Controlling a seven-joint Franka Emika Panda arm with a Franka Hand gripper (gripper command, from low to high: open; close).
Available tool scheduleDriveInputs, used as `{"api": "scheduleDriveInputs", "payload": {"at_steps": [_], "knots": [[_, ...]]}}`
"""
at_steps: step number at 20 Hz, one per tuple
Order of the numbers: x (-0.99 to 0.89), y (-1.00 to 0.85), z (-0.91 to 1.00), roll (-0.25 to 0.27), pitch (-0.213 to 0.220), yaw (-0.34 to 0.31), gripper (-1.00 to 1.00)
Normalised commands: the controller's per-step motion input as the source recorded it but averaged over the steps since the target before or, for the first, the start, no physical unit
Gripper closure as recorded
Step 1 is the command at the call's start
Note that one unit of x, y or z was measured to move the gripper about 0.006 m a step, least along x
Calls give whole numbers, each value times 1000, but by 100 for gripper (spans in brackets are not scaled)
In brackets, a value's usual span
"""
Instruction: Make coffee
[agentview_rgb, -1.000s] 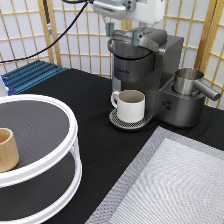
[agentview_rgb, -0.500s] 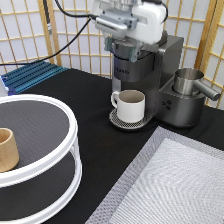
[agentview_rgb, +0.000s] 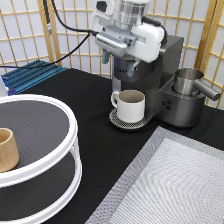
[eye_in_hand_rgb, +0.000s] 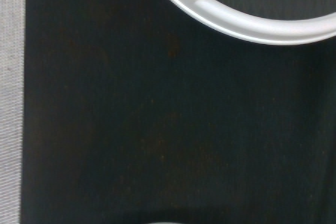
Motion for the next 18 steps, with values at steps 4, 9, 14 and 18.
{"api": "scheduleDriveInputs", "payload": {"at_steps": [4,9,14,18], "knots": [[319,27,-24,23,171,84,-100],[109,102,761,16,162,74,-100],[129,-415,858,98,61,5,-100],[20,-581,794,117,9,-9,-100]]}}
